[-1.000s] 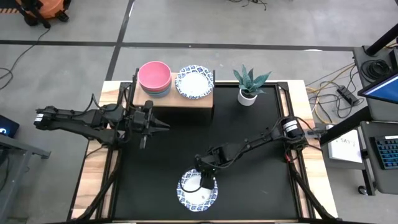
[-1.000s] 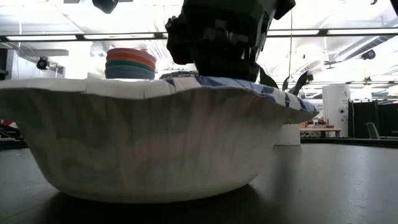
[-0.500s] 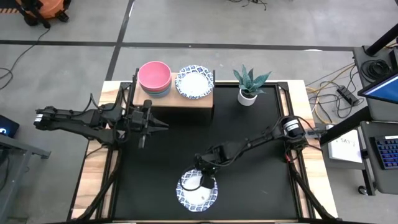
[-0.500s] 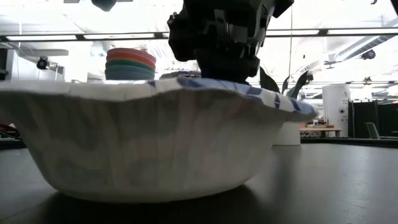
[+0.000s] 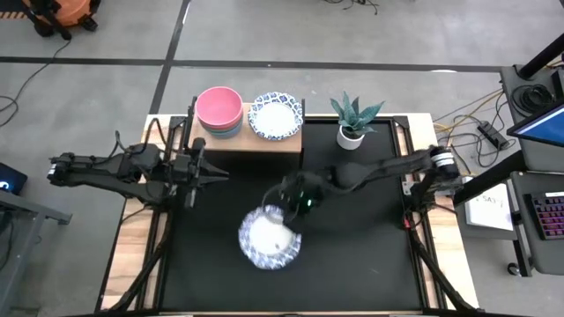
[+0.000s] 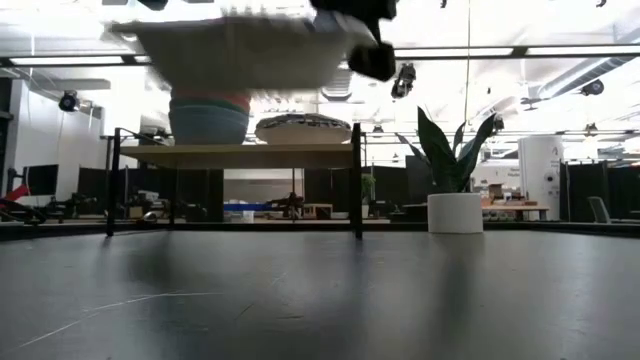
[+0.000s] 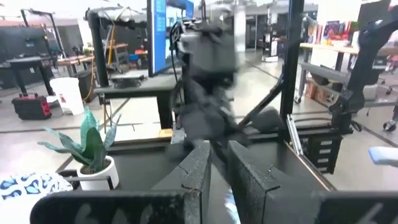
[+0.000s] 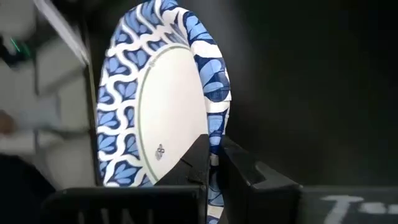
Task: Place and stack bowls onto a shelf
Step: Stack the white patterned bowl on top of the other white patterned bowl on the shelf
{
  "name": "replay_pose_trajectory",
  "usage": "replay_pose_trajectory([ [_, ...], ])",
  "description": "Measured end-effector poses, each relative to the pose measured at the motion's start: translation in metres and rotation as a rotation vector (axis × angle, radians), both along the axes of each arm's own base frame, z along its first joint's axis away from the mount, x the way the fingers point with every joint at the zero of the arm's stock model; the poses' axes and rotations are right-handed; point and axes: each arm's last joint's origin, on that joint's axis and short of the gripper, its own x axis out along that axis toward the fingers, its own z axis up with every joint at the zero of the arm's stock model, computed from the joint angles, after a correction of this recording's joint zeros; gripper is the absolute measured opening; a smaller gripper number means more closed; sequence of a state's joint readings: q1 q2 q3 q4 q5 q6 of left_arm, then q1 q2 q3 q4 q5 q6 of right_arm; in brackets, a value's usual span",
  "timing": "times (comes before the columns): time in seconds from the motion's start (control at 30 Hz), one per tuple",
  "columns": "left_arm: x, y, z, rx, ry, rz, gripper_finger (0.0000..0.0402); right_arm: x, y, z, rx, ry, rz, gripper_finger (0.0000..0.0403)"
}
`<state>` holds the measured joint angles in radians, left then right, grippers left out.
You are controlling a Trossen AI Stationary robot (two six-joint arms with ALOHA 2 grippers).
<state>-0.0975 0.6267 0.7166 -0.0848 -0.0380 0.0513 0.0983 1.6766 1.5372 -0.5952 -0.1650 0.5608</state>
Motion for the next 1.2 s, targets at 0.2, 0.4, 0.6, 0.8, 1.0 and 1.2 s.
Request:
replay_pose_trajectory([
  [0.2, -0.01, 0.001, 0.002, 0.021, -0.035, 0.001, 0.0037, -0.028, -0.053, 0.055, 0.036, -0.148, -0.217, 0.0012],
  [0.4, -0.016, 0.002, 0.004, 0.045, -0.051, 0.002, 0.0037, -0.057, -0.114, 0.088, 0.008, -0.246, -0.502, 0.0012],
  [0.6, -0.018, 0.002, 0.005, 0.078, -0.062, 0.003, 0.0037, -0.077, -0.175, 0.098, -0.042, -0.283, -0.679, 0.0012],
  [0.8, -0.019, 0.002, 0.005, 0.108, -0.068, 0.004, 0.0037, -0.083, -0.22, 0.083, -0.097, -0.229, -0.767, 0.0012],
  [1.0, -0.019, 0.002, 0.005, 0.12, -0.068, 0.005, 0.0037, -0.077, -0.238, 0.067, -0.118, -0.184, -0.767, 0.0012],
  [1.2, -0.019, 0.002, 0.005, 0.122, -0.068, 0.005, 0.0037, -0.071, -0.243, 0.063, -0.152, -0.211, -0.745, 0.0017],
])
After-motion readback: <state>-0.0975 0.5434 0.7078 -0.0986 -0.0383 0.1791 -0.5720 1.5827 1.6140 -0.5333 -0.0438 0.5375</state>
